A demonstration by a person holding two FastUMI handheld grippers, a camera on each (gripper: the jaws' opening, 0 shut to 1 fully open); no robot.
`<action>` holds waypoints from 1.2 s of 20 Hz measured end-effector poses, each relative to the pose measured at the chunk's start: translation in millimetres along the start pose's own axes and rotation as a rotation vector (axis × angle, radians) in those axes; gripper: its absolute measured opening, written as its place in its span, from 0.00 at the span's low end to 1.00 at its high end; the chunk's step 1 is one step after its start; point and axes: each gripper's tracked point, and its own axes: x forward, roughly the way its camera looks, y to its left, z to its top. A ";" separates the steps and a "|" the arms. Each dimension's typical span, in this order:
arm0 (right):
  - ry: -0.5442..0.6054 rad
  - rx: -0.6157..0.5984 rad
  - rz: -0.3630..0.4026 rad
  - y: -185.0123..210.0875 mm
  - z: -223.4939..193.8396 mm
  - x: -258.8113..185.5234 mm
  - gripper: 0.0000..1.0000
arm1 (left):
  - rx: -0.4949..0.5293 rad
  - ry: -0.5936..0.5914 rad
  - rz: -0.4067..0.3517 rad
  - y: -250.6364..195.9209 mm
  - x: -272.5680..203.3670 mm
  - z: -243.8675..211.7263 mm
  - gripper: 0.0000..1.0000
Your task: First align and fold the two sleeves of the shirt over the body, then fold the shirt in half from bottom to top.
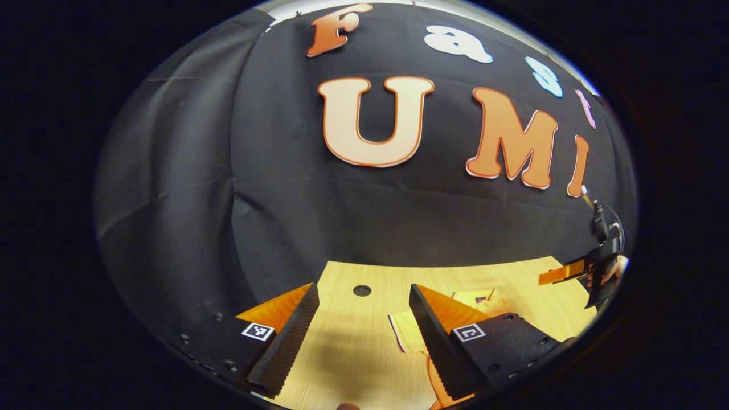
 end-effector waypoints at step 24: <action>-0.219 -0.036 -0.097 -155.9 42.8 -94.6 0.98 | -0.160 0.998 0.064 -60.0 185.5 -241.1 0.99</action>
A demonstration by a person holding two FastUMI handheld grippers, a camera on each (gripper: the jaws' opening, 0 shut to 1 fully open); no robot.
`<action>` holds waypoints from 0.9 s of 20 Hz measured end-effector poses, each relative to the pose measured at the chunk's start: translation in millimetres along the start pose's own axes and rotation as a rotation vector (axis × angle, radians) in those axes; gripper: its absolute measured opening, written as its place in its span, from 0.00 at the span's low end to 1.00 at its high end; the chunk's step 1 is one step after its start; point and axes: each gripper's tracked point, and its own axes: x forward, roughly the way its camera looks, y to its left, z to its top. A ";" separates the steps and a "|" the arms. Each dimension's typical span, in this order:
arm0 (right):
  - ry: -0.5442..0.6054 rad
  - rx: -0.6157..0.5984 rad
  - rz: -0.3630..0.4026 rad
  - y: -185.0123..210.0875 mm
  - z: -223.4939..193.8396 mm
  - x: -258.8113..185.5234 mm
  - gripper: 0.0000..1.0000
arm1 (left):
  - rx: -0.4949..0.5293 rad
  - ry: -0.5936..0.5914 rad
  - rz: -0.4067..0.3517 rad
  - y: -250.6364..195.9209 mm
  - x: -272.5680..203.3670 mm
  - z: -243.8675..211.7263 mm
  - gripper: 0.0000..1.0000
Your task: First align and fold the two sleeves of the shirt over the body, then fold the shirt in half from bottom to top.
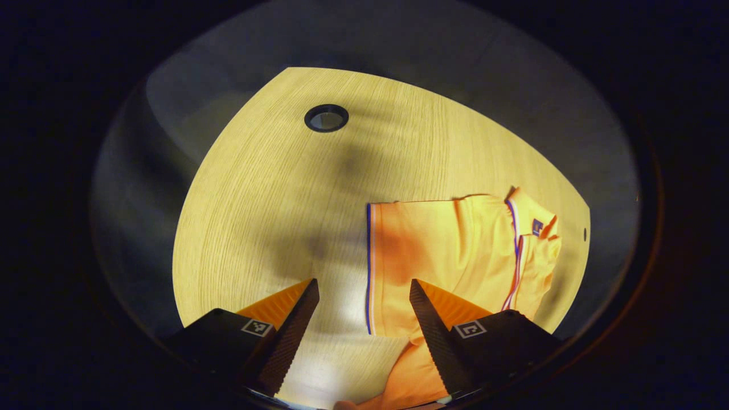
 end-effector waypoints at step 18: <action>0.033 0.023 0.031 9.6 -14.0 10.0 0.99 | 0.042 -0.022 0.046 -16.2 16.4 -2.5 0.44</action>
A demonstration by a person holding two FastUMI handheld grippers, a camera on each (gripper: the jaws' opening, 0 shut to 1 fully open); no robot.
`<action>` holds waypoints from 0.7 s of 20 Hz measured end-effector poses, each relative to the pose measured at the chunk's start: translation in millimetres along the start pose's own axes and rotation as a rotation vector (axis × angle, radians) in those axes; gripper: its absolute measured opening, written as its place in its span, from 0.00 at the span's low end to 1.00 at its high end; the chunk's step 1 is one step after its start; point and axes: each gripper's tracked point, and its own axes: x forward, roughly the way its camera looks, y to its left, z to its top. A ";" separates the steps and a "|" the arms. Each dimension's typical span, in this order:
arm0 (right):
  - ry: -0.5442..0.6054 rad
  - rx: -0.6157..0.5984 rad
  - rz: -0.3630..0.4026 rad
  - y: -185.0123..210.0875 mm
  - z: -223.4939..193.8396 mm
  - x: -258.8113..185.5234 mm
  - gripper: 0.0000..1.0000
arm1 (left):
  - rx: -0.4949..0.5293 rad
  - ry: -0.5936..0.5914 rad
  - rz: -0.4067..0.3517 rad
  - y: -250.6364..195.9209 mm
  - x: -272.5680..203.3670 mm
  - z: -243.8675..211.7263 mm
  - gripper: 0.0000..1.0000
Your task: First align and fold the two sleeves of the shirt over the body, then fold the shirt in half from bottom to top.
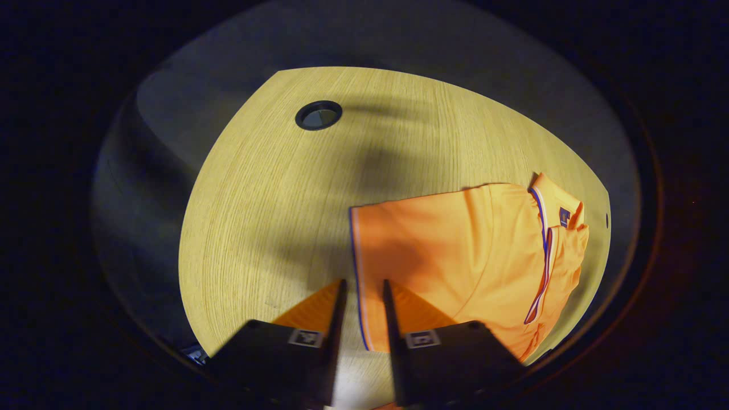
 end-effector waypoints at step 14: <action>-0.095 -0.020 0.030 -2.4 16.1 -32.3 0.99 | 0.161 -0.187 0.096 -36.3 -102.0 25.2 0.01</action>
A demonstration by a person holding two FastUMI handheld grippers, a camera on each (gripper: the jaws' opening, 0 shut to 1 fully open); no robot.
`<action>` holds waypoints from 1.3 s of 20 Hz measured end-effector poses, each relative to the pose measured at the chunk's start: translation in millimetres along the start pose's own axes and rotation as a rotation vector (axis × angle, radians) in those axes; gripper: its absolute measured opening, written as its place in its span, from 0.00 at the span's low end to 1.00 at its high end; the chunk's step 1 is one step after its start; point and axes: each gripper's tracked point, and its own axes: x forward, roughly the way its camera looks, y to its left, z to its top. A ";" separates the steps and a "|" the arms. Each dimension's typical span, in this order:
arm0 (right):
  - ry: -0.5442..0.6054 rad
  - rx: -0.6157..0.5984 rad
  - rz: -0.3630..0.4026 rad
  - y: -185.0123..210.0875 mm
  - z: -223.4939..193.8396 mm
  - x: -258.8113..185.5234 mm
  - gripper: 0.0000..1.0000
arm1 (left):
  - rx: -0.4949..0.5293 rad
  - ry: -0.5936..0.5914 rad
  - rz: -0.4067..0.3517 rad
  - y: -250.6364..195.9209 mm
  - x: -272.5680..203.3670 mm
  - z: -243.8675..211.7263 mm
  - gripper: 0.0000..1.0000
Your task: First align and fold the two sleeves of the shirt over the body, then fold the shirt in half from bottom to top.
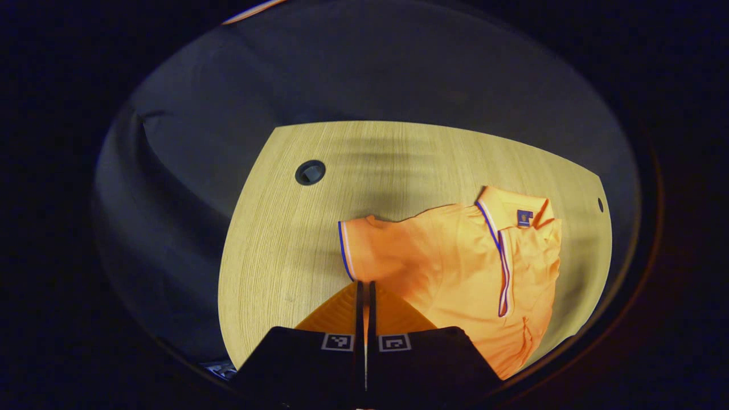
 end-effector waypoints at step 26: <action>0.024 0.055 -0.066 -80.0 -29.2 -43.0 0.99 | 0.237 0.058 -0.250 -271.3 -22.8 -25.9 0.05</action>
